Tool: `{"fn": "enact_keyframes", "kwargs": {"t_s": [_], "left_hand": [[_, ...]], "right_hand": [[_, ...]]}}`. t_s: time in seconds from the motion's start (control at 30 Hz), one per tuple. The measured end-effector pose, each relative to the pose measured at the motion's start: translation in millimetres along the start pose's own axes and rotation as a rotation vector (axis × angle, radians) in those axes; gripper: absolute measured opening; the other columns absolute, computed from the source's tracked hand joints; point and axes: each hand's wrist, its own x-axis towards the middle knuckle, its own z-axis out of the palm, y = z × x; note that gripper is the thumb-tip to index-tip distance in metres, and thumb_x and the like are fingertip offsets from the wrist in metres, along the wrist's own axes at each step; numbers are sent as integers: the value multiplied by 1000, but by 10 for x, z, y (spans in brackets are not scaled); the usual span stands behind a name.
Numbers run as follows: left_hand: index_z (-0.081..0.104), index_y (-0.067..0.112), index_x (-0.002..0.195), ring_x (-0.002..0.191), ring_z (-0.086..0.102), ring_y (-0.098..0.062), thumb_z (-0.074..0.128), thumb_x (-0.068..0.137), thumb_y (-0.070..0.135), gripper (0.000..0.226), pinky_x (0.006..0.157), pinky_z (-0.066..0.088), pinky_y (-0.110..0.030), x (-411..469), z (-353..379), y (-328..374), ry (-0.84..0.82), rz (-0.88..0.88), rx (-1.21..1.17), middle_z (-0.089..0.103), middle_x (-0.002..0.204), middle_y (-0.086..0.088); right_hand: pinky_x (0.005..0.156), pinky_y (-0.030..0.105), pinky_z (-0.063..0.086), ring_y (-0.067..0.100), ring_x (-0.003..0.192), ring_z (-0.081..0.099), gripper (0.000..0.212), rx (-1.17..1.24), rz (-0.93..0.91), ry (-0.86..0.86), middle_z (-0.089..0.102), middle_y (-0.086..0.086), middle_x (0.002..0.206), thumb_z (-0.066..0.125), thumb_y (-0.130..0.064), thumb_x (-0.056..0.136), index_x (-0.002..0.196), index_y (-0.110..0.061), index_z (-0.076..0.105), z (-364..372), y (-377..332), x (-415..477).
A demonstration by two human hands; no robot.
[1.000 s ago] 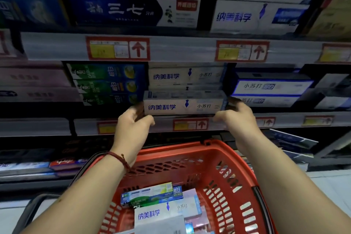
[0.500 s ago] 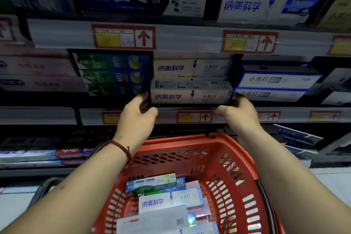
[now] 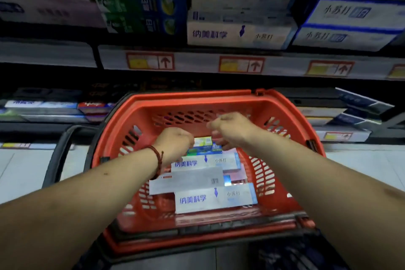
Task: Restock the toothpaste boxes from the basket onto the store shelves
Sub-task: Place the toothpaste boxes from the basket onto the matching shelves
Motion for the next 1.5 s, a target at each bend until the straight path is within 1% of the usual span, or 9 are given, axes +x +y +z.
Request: {"fn": "enact_keyframes", "kwargs": {"t_s": [0.33, 0.47, 0.67, 0.73, 0.93, 1.07, 1.17, 1.27, 1.5], "left_hand": [[58, 11, 88, 57, 45, -18, 56, 94, 15, 8, 52, 37, -25, 65, 165, -789, -117, -288, 393, 51, 72, -3], [53, 6, 118, 52, 35, -20, 60, 91, 19, 31, 56, 39, -26, 83, 193, -886, -226, -401, 335, 36, 65, -4], [51, 6, 131, 86, 64, -33, 62, 88, 19, 46, 88, 51, -42, 122, 303, -869, -183, -483, 31, 60, 98, -16], [51, 5, 135, 118, 60, -38, 62, 87, 20, 52, 94, 50, -45, 97, 307, -825, -128, -505, -60, 56, 136, -19], [55, 6, 105, 64, 64, -19, 54, 95, 12, 12, 47, 50, -20, -61, 267, -746, -29, -469, -321, 58, 99, -9], [60, 2, 122, 112, 66, -39, 73, 68, 29, 62, 94, 54, -46, -21, 142, -762, 132, -414, -408, 64, 128, -20], [67, 3, 102, 87, 72, -38, 69, 51, 29, 57, 84, 58, -62, 73, 17, -714, 236, -323, -457, 74, 97, -18], [62, 5, 75, 49, 54, -22, 64, 75, 20, 15, 55, 52, -32, -214, -152, -289, 367, -241, -464, 54, 46, -3], [67, 2, 87, 66, 67, -27, 61, 77, 21, 22, 73, 53, -38, -210, -433, 172, 420, -62, -563, 69, 80, -13]], "right_hand": [[57, 23, 38, 22, 73, 50, 35, -383, 287, -53, 51, 5, 83, 50, -39, 103, 84, -11, 56, 205, 1107, 106], [86, 27, 43, 31, 118, 59, 47, -497, 345, -57, 61, 15, 133, 45, -35, 105, 136, -2, 57, 162, 1190, 62], [108, 37, 41, 34, 134, 50, 54, -318, 402, -23, 50, 13, 151, 50, -37, 104, 147, -6, 50, 228, 1130, 111], [109, 42, 43, 37, 132, 52, 55, -270, 420, 32, 51, 15, 149, 49, -36, 104, 147, -2, 48, 199, 1100, 119], [101, 45, 51, 37, 116, 62, 52, -185, 447, 126, 61, 17, 135, 48, -41, 99, 136, -5, 56, 119, 1003, 34], [85, 55, 59, 39, 90, 72, 50, 62, 423, 206, 73, 13, 106, 53, -43, 72, 107, -10, 67, 66, 1166, 213], [76, 56, 62, 38, 77, 74, 35, 204, 347, 313, 75, 14, 88, 58, -36, 75, 90, -7, 68, 44, 865, 9], [65, 45, 63, 34, 72, 73, 25, 327, 277, 410, 72, 12, 81, 60, -32, 89, 86, -7, 62, -6, 549, -200], [57, 35, 45, 25, 59, 60, 21, 565, -17, 676, 65, 9, 66, 59, -20, 81, 75, -1, 66, -367, -104, -459]]}}
